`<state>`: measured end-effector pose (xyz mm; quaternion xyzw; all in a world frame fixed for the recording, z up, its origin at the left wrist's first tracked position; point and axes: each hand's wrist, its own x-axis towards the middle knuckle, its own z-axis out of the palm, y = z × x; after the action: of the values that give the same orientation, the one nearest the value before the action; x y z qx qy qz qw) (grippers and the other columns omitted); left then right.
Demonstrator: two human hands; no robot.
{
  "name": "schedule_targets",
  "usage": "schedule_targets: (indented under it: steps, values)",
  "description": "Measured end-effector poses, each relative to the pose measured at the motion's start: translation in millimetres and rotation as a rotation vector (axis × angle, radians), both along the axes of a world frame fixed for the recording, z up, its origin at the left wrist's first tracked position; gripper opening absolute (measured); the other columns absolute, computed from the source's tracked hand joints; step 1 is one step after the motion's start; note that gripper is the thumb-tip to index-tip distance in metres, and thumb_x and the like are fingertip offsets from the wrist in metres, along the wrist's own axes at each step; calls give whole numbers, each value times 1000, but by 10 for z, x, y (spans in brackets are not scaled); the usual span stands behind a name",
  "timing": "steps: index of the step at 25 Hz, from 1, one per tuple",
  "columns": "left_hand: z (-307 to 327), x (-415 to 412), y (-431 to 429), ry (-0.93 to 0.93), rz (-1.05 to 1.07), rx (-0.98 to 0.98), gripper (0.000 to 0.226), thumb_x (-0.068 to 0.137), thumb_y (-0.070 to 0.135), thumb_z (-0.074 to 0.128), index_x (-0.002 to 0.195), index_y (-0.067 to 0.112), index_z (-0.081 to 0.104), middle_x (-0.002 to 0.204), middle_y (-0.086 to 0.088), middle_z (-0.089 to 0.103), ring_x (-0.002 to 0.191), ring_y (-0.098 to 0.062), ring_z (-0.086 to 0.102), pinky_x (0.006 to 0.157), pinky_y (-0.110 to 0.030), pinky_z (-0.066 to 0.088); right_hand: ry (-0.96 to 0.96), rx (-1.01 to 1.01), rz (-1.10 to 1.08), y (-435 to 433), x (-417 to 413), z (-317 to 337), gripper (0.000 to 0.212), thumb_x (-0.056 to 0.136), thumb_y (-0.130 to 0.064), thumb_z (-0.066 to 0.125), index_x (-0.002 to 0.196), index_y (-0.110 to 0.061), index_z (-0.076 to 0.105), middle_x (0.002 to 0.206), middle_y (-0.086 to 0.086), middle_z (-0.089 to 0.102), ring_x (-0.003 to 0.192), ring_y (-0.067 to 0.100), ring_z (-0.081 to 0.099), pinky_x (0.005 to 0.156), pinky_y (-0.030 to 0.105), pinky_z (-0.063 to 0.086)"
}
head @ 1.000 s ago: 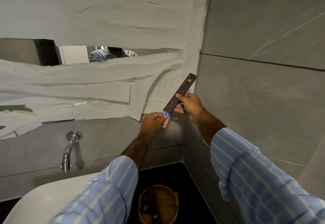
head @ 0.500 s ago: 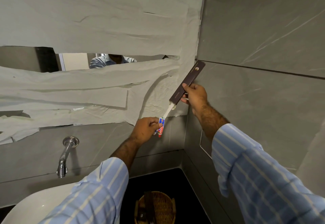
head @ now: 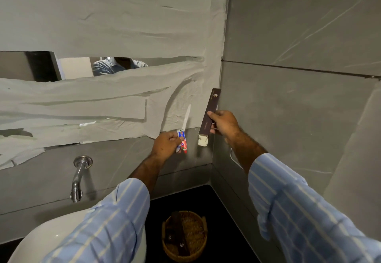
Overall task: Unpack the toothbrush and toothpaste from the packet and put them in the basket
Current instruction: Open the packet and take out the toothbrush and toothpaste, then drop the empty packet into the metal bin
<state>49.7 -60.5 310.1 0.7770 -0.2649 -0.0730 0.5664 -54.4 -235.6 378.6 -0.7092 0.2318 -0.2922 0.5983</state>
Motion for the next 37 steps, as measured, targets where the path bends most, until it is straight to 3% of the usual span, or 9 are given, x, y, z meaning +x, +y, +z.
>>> schedule_targets:
  steps: [7,12,16,19,24,27,31,33,37]
  values:
    - [-782,-460,17,311,-111,87,10,85,8,70,76,13,70,80,-23,70,68,-28,67,85,-56,59,230,183,-30,208,-621,-1150,26,93,-20,62,115,-6,67,109,16,71,85,24,70,61,29,59]
    - [-1542,-1044,100,376,-183,329,10,87,15,69,94,11,74,88,-8,73,82,-22,70,87,-43,58,325,368,-73,522,-1393,-1935,31,97,-15,56,124,-1,60,110,15,69,83,19,68,53,23,54]
    - [-1991,-1613,135,474,-283,407,17,95,11,60,109,3,63,101,-8,65,86,-14,64,58,-18,53,394,472,-162,660,-1985,-2445,30,98,-17,56,124,-4,59,113,15,70,82,16,69,53,22,56]
    - [-2328,-1980,105,548,-344,453,26,94,6,61,119,2,59,124,-20,61,107,-30,65,65,-27,58,450,495,-222,747,-2428,-2829,28,98,-19,55,123,-5,60,95,10,71,73,15,69,49,20,56]
    - [-2795,-2514,-32,585,-481,574,24,90,5,66,112,-1,63,117,-17,63,106,-32,64,80,-44,62,527,585,-427,755,-3142,-3574,31,96,-29,57,118,-7,64,105,15,73,83,25,70,66,33,59]
    - [-3082,-2748,-136,559,-578,654,8,85,5,71,90,1,66,110,-23,69,102,-38,69,82,-55,60,608,618,-507,732,-3527,-4039,32,94,-36,57,101,-8,71,88,13,74,77,30,71,76,44,60]
    - [-3494,-3026,-306,431,-669,767,19,85,6,67,67,10,61,76,-17,66,60,-20,63,58,-34,61,675,803,-591,756,-3895,-4574,28,98,-33,52,88,-11,65,80,11,68,64,23,64,57,30,53]
    - [-3694,-3104,-392,433,-696,779,3,87,5,67,84,4,67,73,-14,63,57,-15,58,61,-37,61,667,891,-600,743,-4005,-4821,24,100,-27,48,97,-8,62,76,9,64,63,21,61,51,25,46]
    - [-4000,-3135,-559,424,-757,869,26,91,9,65,116,1,63,100,-19,69,90,-30,70,66,-29,59,633,1019,-607,588,-4103,-5254,19,99,-19,49,98,-5,61,82,14,63,64,22,58,49,24,46]
